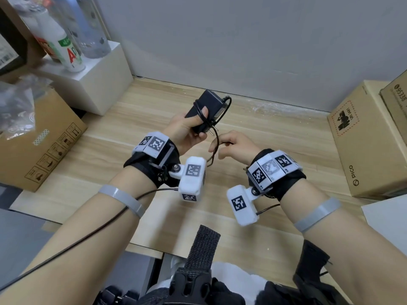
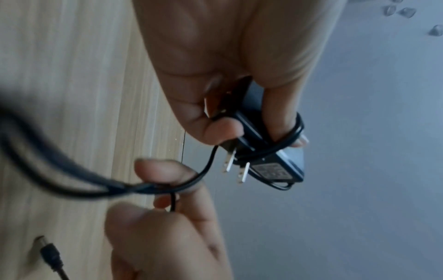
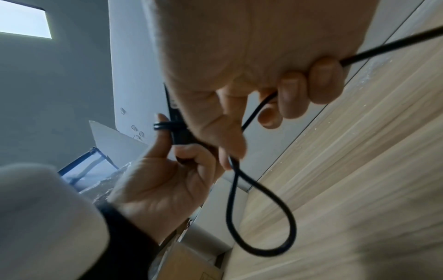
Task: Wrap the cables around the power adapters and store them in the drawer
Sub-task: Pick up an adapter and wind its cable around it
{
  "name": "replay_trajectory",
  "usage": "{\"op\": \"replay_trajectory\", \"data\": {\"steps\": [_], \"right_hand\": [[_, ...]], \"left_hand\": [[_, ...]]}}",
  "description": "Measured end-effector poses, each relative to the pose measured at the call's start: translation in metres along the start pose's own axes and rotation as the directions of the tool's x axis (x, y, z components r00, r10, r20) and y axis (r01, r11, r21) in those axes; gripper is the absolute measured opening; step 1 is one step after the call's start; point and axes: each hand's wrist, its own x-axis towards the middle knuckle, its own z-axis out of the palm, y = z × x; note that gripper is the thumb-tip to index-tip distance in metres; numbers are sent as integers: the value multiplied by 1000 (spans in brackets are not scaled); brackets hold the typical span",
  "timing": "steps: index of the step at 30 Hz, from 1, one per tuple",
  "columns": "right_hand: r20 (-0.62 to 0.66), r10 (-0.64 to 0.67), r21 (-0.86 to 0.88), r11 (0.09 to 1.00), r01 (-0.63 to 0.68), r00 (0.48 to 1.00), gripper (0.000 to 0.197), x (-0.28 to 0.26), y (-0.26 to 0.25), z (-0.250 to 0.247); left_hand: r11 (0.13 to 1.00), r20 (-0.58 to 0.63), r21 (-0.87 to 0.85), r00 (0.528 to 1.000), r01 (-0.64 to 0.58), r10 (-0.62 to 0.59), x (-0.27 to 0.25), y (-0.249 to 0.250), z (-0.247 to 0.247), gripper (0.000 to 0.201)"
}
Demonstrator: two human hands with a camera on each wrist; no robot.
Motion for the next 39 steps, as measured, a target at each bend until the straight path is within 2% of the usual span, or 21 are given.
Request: {"op": "replay_trajectory", "data": {"steps": [2,3,8,10,12,14,17,19,21,25,28,33,36,39], "right_hand": [[54,-11,21,1000,10,999,15,-3,-6,2],[74,-6,16,1000,5,997,15,-3,-7,3],[100,51,-78,996,-43,994,33,2,-3,9],[135,41,-101,995,-27,990,38,1,-5,11],[152,4,-83,997,9,988,43,-1,-8,12],[156,-57,18,998,55,986,42,-5,-14,12],[140,-137,207,973,107,981,19,-10,-22,4],[72,-167,235,961,146,983,28,-8,-24,-3],[-65,-193,177,963,201,979,38,-4,-25,-8],[-348,-155,208,949,238,925,34,9,-21,-30],[-457,-113,203,953,227,882,37,16,-9,-44],[-467,-54,145,980,137,883,36,20,15,-46],[-428,-1,136,989,65,904,41,19,27,-40],[-344,52,149,989,0,938,45,15,30,-25]], "left_hand": [[999,-29,31,1000,4,-3,1,0,-2,11],[999,-40,50,999,9,-7,2,-1,-4,13],[992,-124,129,992,13,3,5,-5,-9,31],[974,-166,228,985,3,36,6,-7,-10,26],[920,-203,392,975,-8,95,7,-9,-13,21],[843,-191,538,970,-25,150,9,-14,-18,31],[725,-122,688,979,-37,165,10,-22,-24,37],[666,-63,746,991,-31,117,7,-25,-24,40],[611,7,791,999,-27,36,5,-28,-23,43],[487,112,872,988,-46,-108,-3,-35,-26,49],[570,175,819,974,-64,-143,-9,-35,-30,46],[734,344,671,920,-103,-185,-16,-17,-33,53],[904,415,416,904,-94,-97,-16,-9,-31,71],[965,376,243,927,-96,-2,-14,-4,-22,80]]}}
